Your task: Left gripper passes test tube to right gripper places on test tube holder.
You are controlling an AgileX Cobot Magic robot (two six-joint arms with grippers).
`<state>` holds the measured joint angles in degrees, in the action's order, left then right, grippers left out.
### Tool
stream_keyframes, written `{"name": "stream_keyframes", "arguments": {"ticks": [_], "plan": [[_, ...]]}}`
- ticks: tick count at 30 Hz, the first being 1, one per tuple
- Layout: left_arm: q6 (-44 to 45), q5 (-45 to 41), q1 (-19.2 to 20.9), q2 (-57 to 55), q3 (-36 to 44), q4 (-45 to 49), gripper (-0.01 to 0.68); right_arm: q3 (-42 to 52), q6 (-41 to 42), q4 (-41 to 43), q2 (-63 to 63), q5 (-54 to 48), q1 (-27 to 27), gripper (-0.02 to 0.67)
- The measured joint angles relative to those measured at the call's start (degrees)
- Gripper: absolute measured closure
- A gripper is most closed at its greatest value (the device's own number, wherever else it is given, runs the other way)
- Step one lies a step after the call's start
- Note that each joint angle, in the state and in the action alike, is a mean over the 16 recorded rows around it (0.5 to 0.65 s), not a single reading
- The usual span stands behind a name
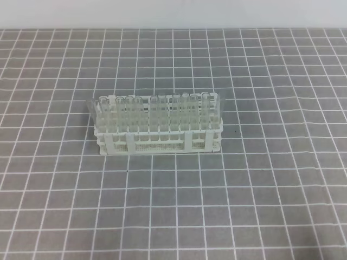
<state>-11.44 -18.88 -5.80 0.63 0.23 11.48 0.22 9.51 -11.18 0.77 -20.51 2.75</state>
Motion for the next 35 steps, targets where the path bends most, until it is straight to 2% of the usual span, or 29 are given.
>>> {"name": "stream_keyframes", "arguments": {"ticks": [35], "plan": [[0.0,-0.1,0.0,0.3,0.0,0.4,0.659,0.0,0.0,0.0,-0.1,0.0,0.0,0.662]]}}
